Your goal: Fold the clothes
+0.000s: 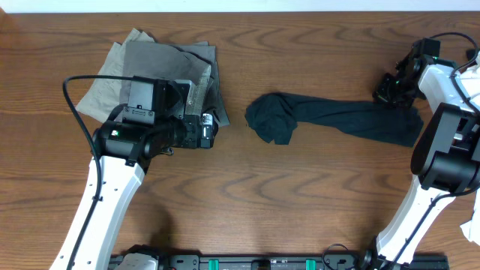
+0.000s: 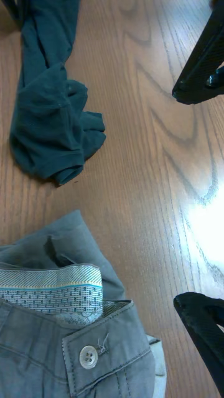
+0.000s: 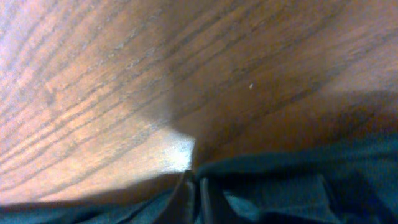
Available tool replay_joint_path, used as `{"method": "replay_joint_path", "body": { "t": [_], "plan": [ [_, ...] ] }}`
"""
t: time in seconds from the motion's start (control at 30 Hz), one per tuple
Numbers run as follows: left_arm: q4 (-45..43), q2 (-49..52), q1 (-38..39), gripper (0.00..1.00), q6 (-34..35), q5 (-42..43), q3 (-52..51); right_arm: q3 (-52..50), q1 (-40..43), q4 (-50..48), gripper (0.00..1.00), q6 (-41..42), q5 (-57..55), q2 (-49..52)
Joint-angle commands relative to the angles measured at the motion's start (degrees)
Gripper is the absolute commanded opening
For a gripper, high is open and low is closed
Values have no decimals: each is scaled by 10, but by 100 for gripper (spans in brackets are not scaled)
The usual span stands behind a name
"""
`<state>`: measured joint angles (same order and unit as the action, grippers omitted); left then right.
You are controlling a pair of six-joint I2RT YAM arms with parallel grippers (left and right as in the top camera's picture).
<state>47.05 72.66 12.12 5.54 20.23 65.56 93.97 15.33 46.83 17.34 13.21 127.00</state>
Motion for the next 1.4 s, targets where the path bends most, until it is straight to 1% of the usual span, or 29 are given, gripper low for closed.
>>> {"method": "replay_joint_path", "body": {
  "t": [0.0,0.17,0.27,0.4,0.53,0.7,0.77,0.87,1.0,1.1,1.17,1.2,1.3,1.33,1.37],
  "plan": [
    [0,-1,1,98,-10,2,12,0,-1,1,1,-33,22,-30],
    [0,0,14,98,-13,8,12,0,-1,37,1,-75,35,-121],
    [-2,1,38,98,-47,36,12,0,-2,56,1,-102,54,-183],
    [-32,12,85,98,-49,38,12,0,-5,79,1,-99,55,-255],
    [-85,45,137,98,-49,37,12,0,-7,96,1,-86,55,-309],
    [-125,105,162,98,-44,39,12,0,-7,96,1,-106,82,-346],
    [-143,130,172,98,-44,52,12,0,-7,96,1,-108,89,-356],
    [-174,164,189,98,-44,76,12,0,-8,96,1,-107,90,-363],
    [-215,201,220,98,-44,80,12,0,-8,104,1,-106,89,-363],
    [-261,228,255,98,-64,71,12,-1,-10,111,1,-106,89,-363],
    [-287,244,278,100,-73,41,12,-1,-14,112,1,-106,89,-363],
    [-302,254,291,95,-73,14,12,-1,-16,112,1,-106,89,-363],
    [-340,280,324,75,-87,-54,12,-1,-23,112,1,-106,89,-363],
    [-350,289,334,73,-92,-74,12,-1,-24,112,1,-106,89,-363],
    [-360,299,344,73,-99,-94,12,-1,-26,112,1,-106,88,-363]
  ]
}}
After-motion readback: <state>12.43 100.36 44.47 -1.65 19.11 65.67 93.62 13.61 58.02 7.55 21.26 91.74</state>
